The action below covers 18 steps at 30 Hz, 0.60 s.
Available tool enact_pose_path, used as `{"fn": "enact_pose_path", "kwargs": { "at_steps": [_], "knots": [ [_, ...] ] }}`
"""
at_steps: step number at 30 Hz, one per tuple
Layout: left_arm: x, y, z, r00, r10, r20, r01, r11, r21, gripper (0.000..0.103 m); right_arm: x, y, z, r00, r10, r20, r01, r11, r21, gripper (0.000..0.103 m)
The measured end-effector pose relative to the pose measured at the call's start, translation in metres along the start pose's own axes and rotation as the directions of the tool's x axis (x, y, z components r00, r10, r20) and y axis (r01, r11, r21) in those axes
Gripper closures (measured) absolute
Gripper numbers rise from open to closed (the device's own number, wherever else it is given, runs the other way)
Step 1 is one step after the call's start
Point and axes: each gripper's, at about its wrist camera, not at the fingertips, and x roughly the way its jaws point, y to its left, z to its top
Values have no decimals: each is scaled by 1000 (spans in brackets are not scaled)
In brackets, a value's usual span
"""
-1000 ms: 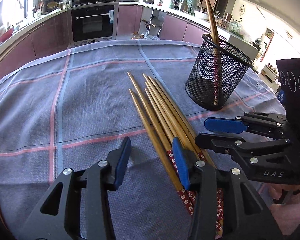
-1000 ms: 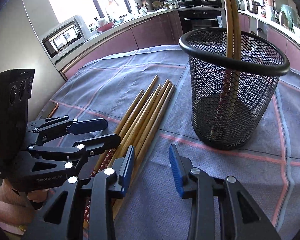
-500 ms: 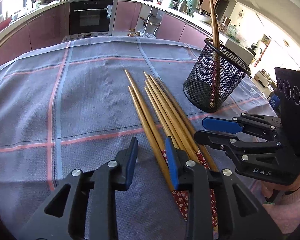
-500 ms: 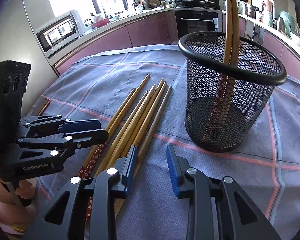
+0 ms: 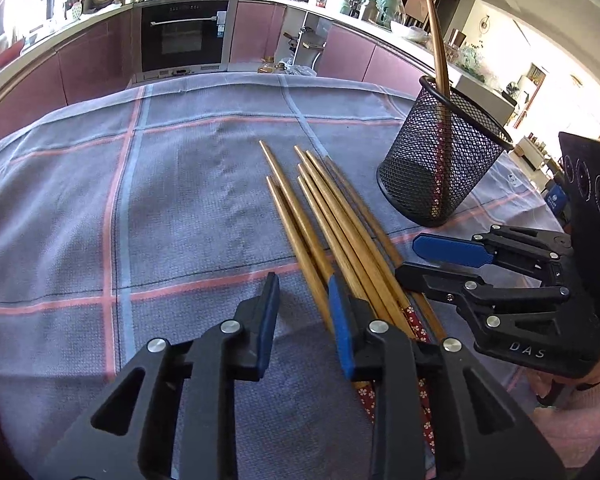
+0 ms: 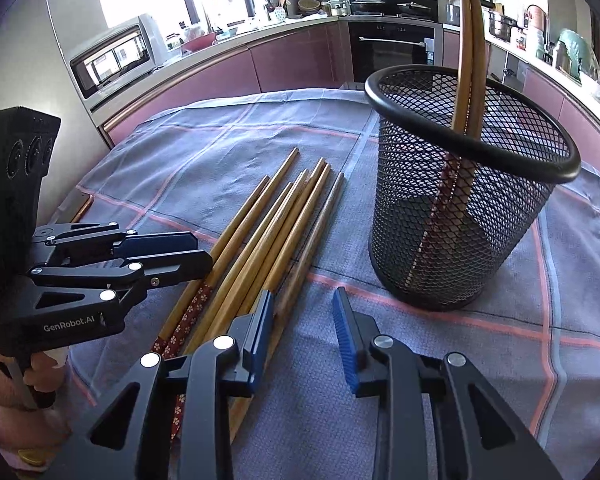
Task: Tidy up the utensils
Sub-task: 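Close the left tool on a chopstick while the right tool grasps another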
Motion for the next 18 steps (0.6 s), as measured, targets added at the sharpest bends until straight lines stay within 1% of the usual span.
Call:
{"fn": "enact_pose_path", "kwargs": {
  "at_steps": [2, 5, 8, 10, 13, 15, 18],
  "knots": [
    [3, -2, 3, 1000, 11, -5, -11, 1000, 12, 76, 2, 2, 1, 1000, -14, 3, 14, 1000, -7, 74],
    [6, -4, 6, 1000, 27, -4, -27, 999, 22, 78, 4, 5, 3, 999, -38, 10, 38, 999, -19, 74],
    [8, -5, 7, 999, 42, -1, -42, 999, 21, 81, 6, 7, 4, 998, -52, 19, 52, 998, -19, 75],
    [9, -6, 7, 999, 52, 3, -52, 999, 16, 85, 6, 5, 5, 999, -49, 22, 49, 999, -7, 77],
    [9, -5, 7, 999, 47, 6, -48, 999, 5, 90, 5, 0, 4, 999, -34, 26, 34, 999, 23, 84],
    [9, -5, 6, 999, 33, 7, -33, 999, -5, 92, 5, -3, 3, 999, -19, 27, 18, 999, 42, 92],
    [8, -3, 4, 999, 31, 9, -31, 999, -28, 94, 4, -8, 1, 1000, 3, 29, -5, 998, 69, 93]
  ]
}}
